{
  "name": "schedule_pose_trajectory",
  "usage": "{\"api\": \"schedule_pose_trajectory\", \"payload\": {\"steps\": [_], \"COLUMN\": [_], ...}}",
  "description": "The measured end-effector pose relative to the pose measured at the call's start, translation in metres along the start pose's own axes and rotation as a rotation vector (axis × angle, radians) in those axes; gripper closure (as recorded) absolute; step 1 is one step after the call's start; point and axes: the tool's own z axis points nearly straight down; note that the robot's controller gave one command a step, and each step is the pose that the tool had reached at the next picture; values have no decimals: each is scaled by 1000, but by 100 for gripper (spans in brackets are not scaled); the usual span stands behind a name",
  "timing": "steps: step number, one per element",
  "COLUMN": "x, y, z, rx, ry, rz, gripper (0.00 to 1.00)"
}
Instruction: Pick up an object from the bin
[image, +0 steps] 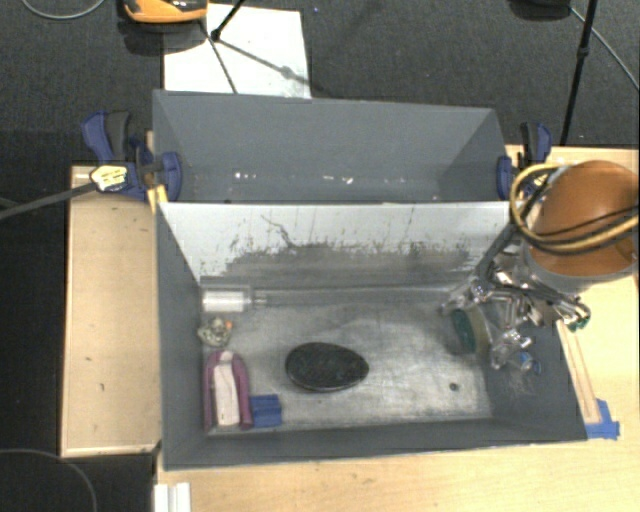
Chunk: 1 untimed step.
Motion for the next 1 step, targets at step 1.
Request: {"api": "schedule_pose_trajectory", "payload": {"steps": [1], "x": [-27], "y": [-9], "z": [0], "rx": [-26], "ry": [-1], "rz": [-456], "gripper": [0]}}
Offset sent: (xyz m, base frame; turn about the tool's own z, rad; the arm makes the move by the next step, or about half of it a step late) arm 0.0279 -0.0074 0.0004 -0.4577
